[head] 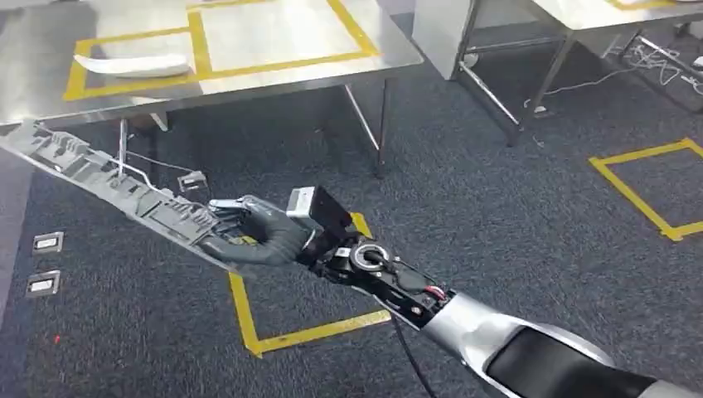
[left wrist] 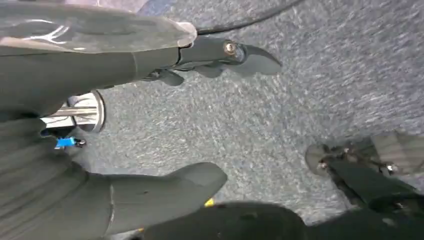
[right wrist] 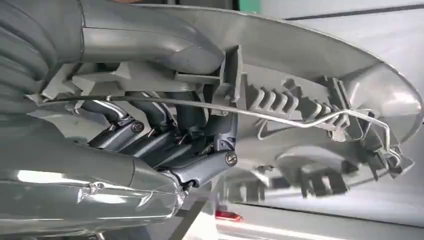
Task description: Take the parts from the cabinet and place them on the table.
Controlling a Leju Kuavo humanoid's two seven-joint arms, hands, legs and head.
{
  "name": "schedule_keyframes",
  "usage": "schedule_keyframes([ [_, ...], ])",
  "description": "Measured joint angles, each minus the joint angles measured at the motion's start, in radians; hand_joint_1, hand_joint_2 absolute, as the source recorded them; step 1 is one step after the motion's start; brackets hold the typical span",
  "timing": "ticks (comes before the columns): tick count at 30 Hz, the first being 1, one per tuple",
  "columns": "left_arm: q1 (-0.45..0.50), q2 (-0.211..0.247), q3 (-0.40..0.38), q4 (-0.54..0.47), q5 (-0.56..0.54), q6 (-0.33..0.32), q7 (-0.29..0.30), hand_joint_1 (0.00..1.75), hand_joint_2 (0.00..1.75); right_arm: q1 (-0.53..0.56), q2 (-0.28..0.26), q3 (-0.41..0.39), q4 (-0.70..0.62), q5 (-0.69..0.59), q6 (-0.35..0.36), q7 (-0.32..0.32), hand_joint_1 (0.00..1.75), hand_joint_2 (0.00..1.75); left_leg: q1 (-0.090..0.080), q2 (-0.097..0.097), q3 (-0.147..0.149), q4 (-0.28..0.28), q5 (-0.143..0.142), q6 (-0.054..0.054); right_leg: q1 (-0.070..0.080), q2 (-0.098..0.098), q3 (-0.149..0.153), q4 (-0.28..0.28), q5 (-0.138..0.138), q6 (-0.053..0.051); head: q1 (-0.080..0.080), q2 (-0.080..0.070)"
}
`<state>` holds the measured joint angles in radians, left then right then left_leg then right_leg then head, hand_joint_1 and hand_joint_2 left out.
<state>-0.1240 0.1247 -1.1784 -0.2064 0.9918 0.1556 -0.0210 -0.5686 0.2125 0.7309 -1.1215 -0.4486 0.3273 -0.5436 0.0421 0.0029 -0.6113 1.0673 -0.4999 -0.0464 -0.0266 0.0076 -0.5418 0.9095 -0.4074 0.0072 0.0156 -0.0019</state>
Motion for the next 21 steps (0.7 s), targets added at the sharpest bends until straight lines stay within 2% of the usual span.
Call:
schedule_keyframes([
  [1,0.001,0.001,0.0,0.0,0.0,0.0,0.0,0.0,1.75,0.005,-0.003,-0.001,0.003,0.0,0.0,0.0,1.75,1.75,0.0,0.0,-0.05,0.093,-0.032,-0.006,0.001,0.0,0.007,0.0,-0.007,-0.005,-0.002,0.0],
  [2,0.004,0.002,0.0,0.0,0.0,0.0,0.0,0.0,1.75,0.012,-0.006,-0.003,0.006,0.0,0.0,-0.001,1.75,1.75,0.001,0.0,-0.092,0.163,-0.048,-0.009,0.001,0.0,0.017,0.0,-0.015,-0.008,-0.003,0.0],
  [3,0.006,0.002,0.0,0.0,0.0,0.0,0.001,0.0,1.75,0.019,-0.009,-0.004,0.008,0.0,0.0,-0.001,1.75,1.75,0.001,0.001,-0.115,0.187,-0.037,-0.008,0.001,0.002,0.028,0.0,-0.024,-0.008,-0.003,0.0],
  [4,0.008,0.002,0.0,0.0,0.0,0.0,0.003,0.0,1.75,0.024,-0.011,-0.004,0.01,0.0,0.0,-0.002,1.75,1.75,0.001,0.001,-0.116,0.163,0.001,-0.004,0.0,0.005,0.04,0.0,-0.033,-0.008,-0.004,0.0],
  [5,0.008,0.003,0.0,0.0,0.0,0.0,0.003,0.0,1.75,0.026,-0.011,-0.004,0.01,0.004,0.0,-0.001,1.75,1.75,0.001,0.0,-0.098,0.095,0.064,0.002,-0.001,0.009,0.052,0.0,-0.043,-0.005,-0.005,0.0],
  [6,0.007,0.004,0.0,0.0,0.0,0.0,0.003,0.0,1.75,0.025,-0.011,-0.004,0.01,0.004,0.0,-0.001,1.75,1.75,0.001,0.0,-0.069,-0.003,0.134,0.008,-0.002,0.012,0.065,0.0,-0.054,0.0,-0.006,0.0],
  [7,0.007,0.006,0.0,0.0,0.001,0.0,0.004,0.0,1.75,0.023,-0.011,-0.004,0.01,0.004,0.001,-0.001,1.75,1.75,0.001,0.001,-0.04,-0.106,0.19,0.013,-0.003,0.014,0.077,0.001,-0.066,0.007,-0.008,0.0],
  [8,0.008,0.006,0.0,0.0,0.003,0.0,0.005,0.0,1.75,0.021,-0.011,-0.004,0.011,0.006,0.002,-0.001,1.75,1.75,-0.01,-0.002,-0.027,-0.105,0.169,0.012,0.008,0.017,0.076,0.001,-0.073,0.016,-0.011,0.0],
  [10,0.005,0.006,0.0,0.0,0.003,0.0,0.006,0.0,1.75,0.017,-0.008,-0.003,0.01,0.014,0.003,-0.002,1.75,1.75,-0.011,-0.007,-0.018,-0.124,0.137,0.024,0.006,0.019,0.071,0.01,-0.082,0.029,-0.01,0.0],
  [12,0.005,0.006,0.0,0.0,0.003,0.0,0.006,0.0,1.75,0.015,-0.008,-0.002,0.01,0.017,0.004,-0.003,1.75,1.75,-0.012,-0.01,-0.018,-0.116,0.124,0.038,0.003,0.015,0.079,0.006,-0.089,0.039,-0.005,0.0],
  [13,0.004,0.006,0.0,0.0,0.002,0.0,0.006,0.0,1.75,0.01,-0.007,-0.003,0.009,0.017,0.003,-0.003,1.75,1.75,-0.009,-0.01,-0.011,-0.121,0.119,0.045,0.001,0.012,0.086,0.016,-0.104,0.046,0.0,0.0],
  [14,0.008,0.003,0.0,0.0,0.0,0.0,0.006,0.0,1.75,0.007,-0.007,-0.003,0.009,0.017,0.003,-0.003,1.75,1.75,-0.01,-0.01,-0.001,-0.122,0.114,0.053,0.001,0.005,0.065,0.057,-0.129,0.044,0.004,0.0],
  [15,0.008,0.003,0.0,0.0,-0.002,0.0,0.005,0.0,1.75,0.004,-0.007,-0.003,0.009,0.017,0.003,-0.003,1.75,1.75,-0.013,-0.009,0.006,-0.124,0.111,0.058,0.004,0.003,0.033,0.135,-0.166,0.041,0.013,0.0],
  [16,0.007,0.003,0.0,0.0,-0.007,0.0,0.003,0.0,1.75,0.005,-0.007,-0.003,0.01,0.017,0.003,-0.003,1.75,1.75,-0.016,-0.009,0.011,-0.124,0.107,0.062,0.008,0.002,-0.011,0.232,-0.208,0.038,0.016,0.0],
  [17,0.008,0.003,0.0,0.0,-0.009,0.0,0.002,0.0,1.75,0.008,-0.008,-0.003,0.01,0.017,0.003,0.0,1.75,1.75,-0.02,-0.01,0.016,-0.123,0.102,0.067,0.012,0.002,-0.062,0.33,-0.234,0.035,0.024,0.0],
  [18,0.008,0.003,0.0,0.0,-0.012,0.0,0.0,0.0,1.75,0.012,-0.008,-0.003,0.01,0.02,0.003,0.002,1.75,1.75,-0.025,-0.012,0.022,-0.123,0.097,0.069,0.015,0.002,-0.096,0.38,-0.233,0.033,0.029,0.0],
  [19,0.008,0.003,0.0,0.0,-0.013,0.0,0.0,0.0,1.75,0.015,-0.008,-0.003,0.01,0.022,0.003,0.005,1.75,1.75,-0.029,-0.013,0.031,-0.123,0.092,0.07,0.018,0.002,-0.105,0.373,-0.204,0.028,0.032,0.0],
  [20,0.008,0.003,0.0,0.0,-0.014,0.0,0.0,0.0,1.75,0.016,-0.008,-0.003,0.01,0.023,0.003,0.006,1.75,1.75,-0.035,-0.014,0.042,-0.123,0.086,0.071,0.022,0.002,-0.094,0.317,-0.151,0.019,0.034,0.0],
  [21,0.008,0.003,0.0,0.0,-0.014,0.0,0.0,0.0,1.75,0.014,-0.008,-0.003,0.009,0.023,0.003,0.007,1.75,1.75,-0.039,-0.015,0.054,-0.124,0.08,0.072,0.028,0.002,-0.067,0.235,-0.089,0.009,0.038,0.0],
])
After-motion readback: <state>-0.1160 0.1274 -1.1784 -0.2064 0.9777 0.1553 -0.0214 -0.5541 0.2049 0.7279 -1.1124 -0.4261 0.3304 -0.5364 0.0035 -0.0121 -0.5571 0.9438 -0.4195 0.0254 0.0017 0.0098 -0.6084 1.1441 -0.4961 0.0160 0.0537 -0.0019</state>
